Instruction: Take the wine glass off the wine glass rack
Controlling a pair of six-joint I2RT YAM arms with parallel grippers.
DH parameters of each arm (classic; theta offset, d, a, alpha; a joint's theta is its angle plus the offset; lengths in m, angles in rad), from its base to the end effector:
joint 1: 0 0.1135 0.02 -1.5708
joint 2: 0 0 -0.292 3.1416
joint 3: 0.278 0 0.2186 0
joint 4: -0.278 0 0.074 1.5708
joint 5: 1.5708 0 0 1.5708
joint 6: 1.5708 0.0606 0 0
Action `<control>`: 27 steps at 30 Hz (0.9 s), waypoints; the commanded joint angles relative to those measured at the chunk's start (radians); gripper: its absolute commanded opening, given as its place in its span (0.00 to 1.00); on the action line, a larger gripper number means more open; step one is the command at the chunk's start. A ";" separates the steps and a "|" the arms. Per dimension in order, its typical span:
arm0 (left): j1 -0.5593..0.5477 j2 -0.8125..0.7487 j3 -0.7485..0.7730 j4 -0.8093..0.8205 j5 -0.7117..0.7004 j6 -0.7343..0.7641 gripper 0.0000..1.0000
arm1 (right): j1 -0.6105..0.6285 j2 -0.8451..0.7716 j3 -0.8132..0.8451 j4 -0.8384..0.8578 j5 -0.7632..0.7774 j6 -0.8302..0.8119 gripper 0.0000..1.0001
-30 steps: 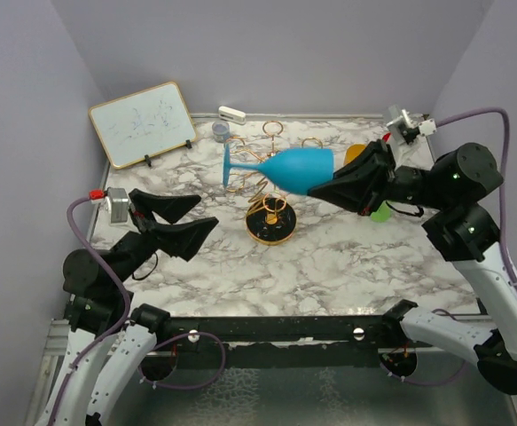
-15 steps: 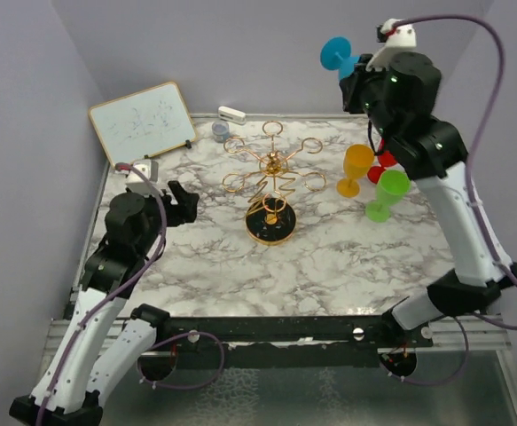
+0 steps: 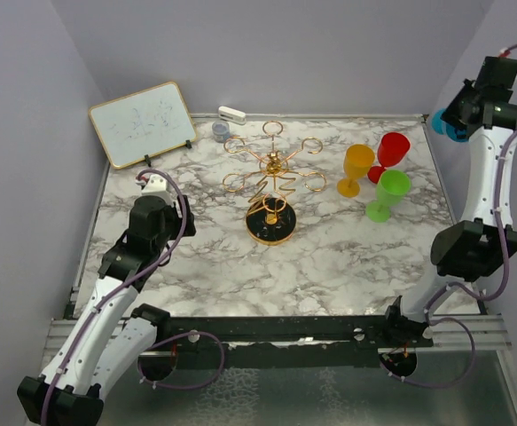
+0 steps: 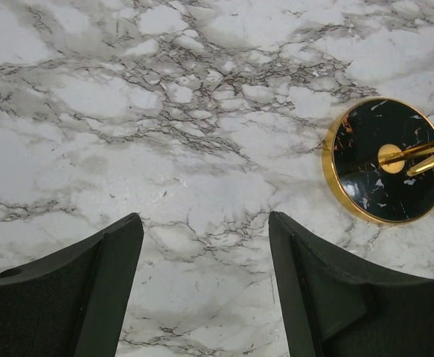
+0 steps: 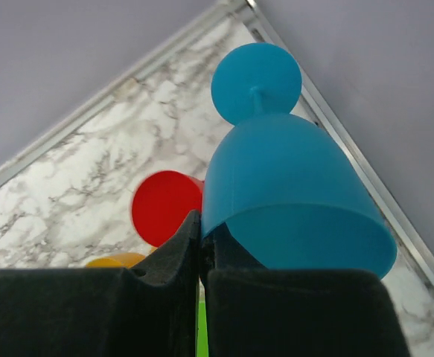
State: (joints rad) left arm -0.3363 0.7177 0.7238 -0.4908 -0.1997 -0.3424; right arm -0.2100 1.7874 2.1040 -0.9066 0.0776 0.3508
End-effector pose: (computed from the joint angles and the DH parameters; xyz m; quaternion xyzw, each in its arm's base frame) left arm 0.1247 -0.0309 0.3047 -0.0541 0.8517 -0.0907 0.5133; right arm 0.3663 -0.0829 0.4463 0.2615 0.8420 -0.0010 0.4719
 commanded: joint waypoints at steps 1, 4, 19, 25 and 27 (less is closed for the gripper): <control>-0.002 -0.012 -0.015 0.035 -0.032 0.008 0.71 | -0.082 -0.121 -0.170 0.051 -0.070 0.085 0.01; -0.002 0.001 -0.014 0.024 -0.031 0.004 0.71 | -0.084 -0.137 -0.239 0.047 -0.051 0.097 0.01; -0.004 -0.008 -0.034 -0.018 -0.020 -0.028 0.71 | -0.084 -0.202 -0.650 0.166 -0.168 0.084 0.01; -0.004 -0.010 -0.038 -0.015 -0.017 -0.029 0.71 | -0.085 -0.199 -0.699 0.186 -0.189 0.058 0.01; -0.004 -0.009 -0.039 -0.015 -0.015 -0.028 0.71 | -0.085 -0.197 -0.700 0.189 -0.197 0.053 0.01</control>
State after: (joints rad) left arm -0.3363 0.7216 0.6914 -0.5034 -0.2035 -0.3641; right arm -0.2939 1.5848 1.4059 -0.7769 -0.0769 0.4282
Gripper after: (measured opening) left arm 0.707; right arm 0.015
